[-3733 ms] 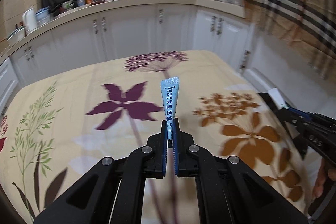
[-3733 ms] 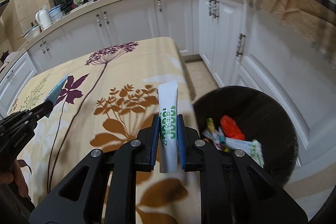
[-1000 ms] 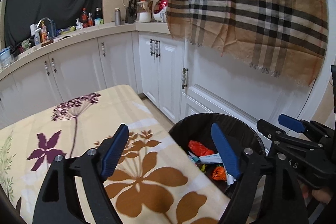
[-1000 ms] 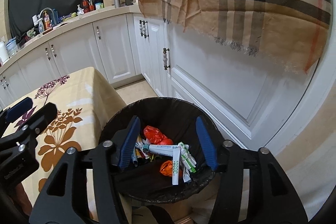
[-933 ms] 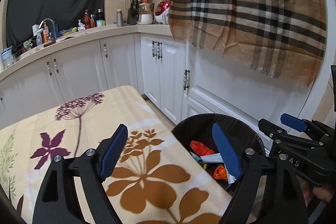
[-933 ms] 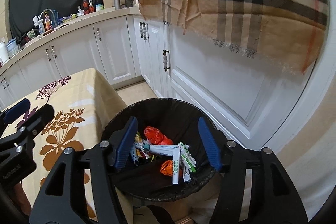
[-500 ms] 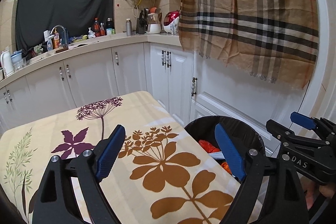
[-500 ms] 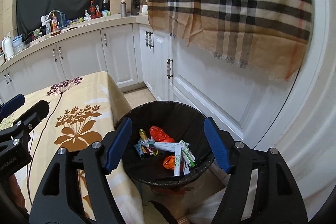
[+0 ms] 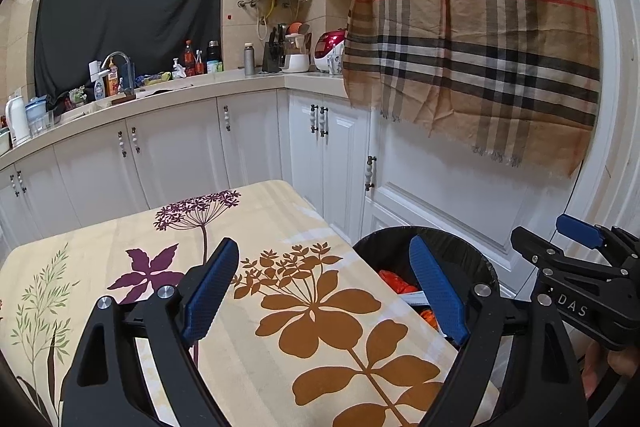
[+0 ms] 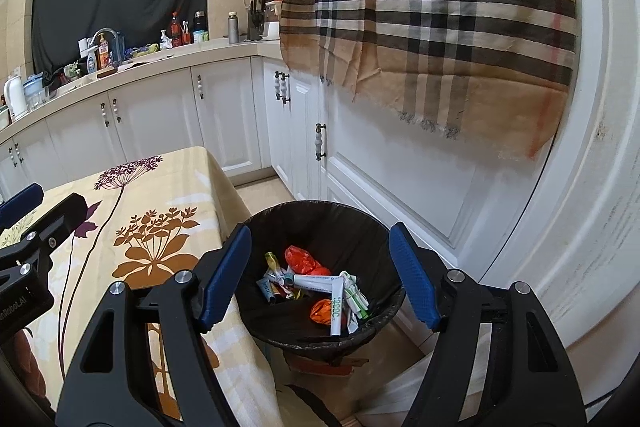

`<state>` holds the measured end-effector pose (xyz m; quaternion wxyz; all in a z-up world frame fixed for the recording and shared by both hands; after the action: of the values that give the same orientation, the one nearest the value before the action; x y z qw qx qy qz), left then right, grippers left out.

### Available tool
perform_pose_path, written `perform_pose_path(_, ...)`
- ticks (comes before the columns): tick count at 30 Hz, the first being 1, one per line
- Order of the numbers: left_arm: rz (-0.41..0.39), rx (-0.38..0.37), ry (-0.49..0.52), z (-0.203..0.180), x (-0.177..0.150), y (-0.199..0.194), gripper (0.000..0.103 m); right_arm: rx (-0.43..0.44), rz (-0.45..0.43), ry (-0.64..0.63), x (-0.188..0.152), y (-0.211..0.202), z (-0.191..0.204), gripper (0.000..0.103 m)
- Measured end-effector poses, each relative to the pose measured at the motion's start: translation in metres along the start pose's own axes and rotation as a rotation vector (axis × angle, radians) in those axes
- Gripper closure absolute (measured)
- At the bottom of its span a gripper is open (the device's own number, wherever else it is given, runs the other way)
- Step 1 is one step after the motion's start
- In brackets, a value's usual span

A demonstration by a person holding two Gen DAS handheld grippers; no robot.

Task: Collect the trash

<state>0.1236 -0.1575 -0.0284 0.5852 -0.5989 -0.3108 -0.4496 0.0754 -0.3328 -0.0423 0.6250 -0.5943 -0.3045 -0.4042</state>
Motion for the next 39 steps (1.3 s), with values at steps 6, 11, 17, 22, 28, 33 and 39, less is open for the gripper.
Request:
perform_pose_path(6,0.001,-0.001,0.0,-0.0005,-0.0001,0.0004,0.018,0.001,0.002,0.002,-0.0004,0.0003,-0.0006,0.033)
perform_pose_path(11,0.006,0.0,-0.003,0.0008,-0.0014,0.0013,0.018,-0.003,0.002,0.003,-0.002,-0.0002,-0.0019,0.033)
perform_pose_path(17,0.005,0.003,-0.004,0.0014,-0.0018,0.0019,0.018,-0.005,0.0,0.004,-0.0022,-0.0001,-0.0027,0.033)
perform_pose_path(22,0.006,0.004,-0.006,0.0017,-0.0015,0.0015,0.018,-0.006,0.002,0.005,-0.0021,0.0007,-0.003,0.033)
perform_pose_path(28,0.003,0.01,-0.005,0.0024,-0.0015,0.0025,0.018,-0.005,0.001,0.005,-0.0019,0.0007,-0.0031,0.033)
perform_pose_path(33,0.003,0.01,-0.009,0.003,-0.0014,0.0024,0.018,-0.005,0.001,0.005,-0.0019,0.0006,-0.0031,0.033)
perform_pose_path(39,0.0,0.011,-0.013,0.0041,-0.0009,0.0018,0.018,-0.005,0.0,0.005,-0.002,0.0005,-0.0031,0.033)
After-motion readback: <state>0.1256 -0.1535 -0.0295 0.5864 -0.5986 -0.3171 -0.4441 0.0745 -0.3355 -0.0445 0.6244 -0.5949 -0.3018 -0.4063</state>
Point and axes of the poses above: each gripper's, at about its wrist camera, not at the fingertips, and y roughly the way its jaws point, z to its left, x to its top, the point moved 9 cm from there along y, roughly the way its jaws point, and after that the axes turned 12 degrees about x, right-handed, at the moved point
